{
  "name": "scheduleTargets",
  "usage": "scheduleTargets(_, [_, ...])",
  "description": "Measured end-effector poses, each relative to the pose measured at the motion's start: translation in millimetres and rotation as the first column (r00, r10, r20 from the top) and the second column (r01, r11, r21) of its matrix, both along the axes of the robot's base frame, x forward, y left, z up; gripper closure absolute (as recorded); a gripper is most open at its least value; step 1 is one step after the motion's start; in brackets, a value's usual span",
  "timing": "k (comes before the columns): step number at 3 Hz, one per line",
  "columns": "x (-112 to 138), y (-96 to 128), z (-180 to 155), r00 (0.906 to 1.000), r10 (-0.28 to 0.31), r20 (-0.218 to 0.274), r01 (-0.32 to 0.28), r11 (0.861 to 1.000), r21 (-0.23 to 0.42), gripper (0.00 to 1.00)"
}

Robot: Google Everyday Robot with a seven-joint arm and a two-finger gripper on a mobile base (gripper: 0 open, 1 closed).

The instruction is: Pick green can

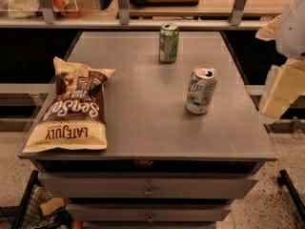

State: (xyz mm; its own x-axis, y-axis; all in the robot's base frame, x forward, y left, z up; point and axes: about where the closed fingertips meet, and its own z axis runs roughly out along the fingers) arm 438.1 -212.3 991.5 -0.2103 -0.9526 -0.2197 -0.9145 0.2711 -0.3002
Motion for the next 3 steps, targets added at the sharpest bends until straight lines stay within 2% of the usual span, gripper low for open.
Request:
scheduleTargets(2, [4.7, -2.1, 3.9, 0.9999, -0.003, 0.011, 0.003, 1.0, 0.014, 0.0])
scheduleTargets(3, [33.4, -9.4, 2.7, 0.9995, 0.009, 0.03, -0.009, 1.0, 0.028, 0.0])
